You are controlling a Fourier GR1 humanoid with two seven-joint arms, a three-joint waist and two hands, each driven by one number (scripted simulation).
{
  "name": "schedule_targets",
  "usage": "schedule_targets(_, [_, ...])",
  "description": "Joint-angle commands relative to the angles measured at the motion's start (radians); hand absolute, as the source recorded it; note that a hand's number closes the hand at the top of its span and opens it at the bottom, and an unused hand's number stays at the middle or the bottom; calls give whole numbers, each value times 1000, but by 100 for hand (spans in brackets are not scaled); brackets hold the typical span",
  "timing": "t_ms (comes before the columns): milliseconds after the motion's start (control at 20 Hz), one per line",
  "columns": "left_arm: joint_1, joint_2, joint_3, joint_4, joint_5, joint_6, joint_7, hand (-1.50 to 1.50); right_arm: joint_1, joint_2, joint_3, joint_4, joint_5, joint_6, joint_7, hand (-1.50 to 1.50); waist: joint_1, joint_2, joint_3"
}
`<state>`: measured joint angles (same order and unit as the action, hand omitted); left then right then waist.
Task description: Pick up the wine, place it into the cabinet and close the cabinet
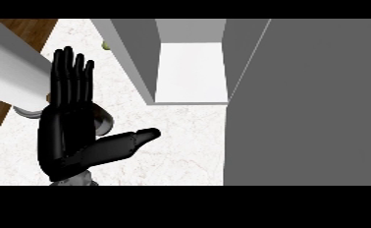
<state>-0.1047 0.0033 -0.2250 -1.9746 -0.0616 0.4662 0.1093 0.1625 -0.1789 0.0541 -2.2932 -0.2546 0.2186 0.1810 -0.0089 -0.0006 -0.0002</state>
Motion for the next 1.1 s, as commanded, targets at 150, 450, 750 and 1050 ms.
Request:
schedule_targets(150, [-32,-3,-133,13,-49,157,29,-150,14,28,37,-131,2,-21,120,-150,5,0,0])
schedule_targets(450, [-211,-3,-78,-20,-132,199,227,-150,-47,30,69,-250,-5,-103,287,-150,2,-1,0])
schedule_targets(750, [-96,-3,-212,-136,-251,281,305,-150,-95,17,-10,-177,-64,-68,269,-150,9,-2,1])
schedule_targets(1050, [-91,-3,-127,-192,-312,244,393,-150,-162,8,-10,-216,-26,-116,353,-150,9,-2,0])
